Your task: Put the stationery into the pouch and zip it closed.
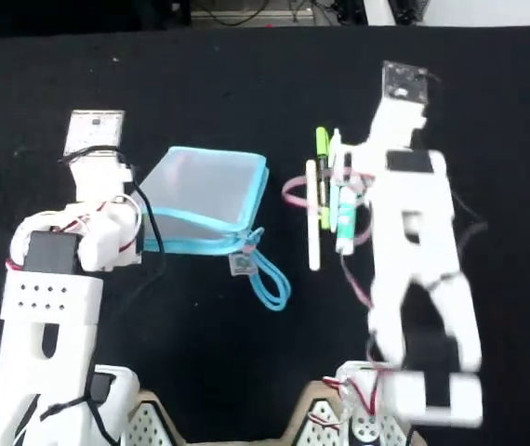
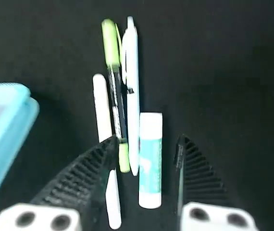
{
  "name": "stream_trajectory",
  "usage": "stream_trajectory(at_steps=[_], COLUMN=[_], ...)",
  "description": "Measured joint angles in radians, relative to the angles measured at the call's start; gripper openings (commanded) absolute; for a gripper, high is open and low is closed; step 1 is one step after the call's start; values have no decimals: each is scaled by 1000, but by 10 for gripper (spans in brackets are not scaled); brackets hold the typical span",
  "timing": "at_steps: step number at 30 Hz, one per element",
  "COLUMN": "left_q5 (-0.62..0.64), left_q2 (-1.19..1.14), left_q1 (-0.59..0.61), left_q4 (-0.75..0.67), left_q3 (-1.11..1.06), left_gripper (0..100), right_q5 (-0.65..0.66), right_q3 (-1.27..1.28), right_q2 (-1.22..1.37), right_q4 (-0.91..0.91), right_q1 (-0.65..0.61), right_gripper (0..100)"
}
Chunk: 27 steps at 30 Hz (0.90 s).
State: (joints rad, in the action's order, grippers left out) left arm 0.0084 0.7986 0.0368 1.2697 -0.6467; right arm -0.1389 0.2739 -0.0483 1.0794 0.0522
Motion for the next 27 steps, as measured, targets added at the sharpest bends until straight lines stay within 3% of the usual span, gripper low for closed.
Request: stream_trajectory(at_steps=[9,27], left_q5=[0,0], left_q2=[8,8], left_q1=[5,5], left_q4=[-18,-18], left_q3=[-18,-18], left_gripper=[30,30], right_q5=[0,9], right_q3=[-422,-1043], right_q2=[440,942], right_q4=[244,611], right_q1=[0,6], right_gripper=[185,168])
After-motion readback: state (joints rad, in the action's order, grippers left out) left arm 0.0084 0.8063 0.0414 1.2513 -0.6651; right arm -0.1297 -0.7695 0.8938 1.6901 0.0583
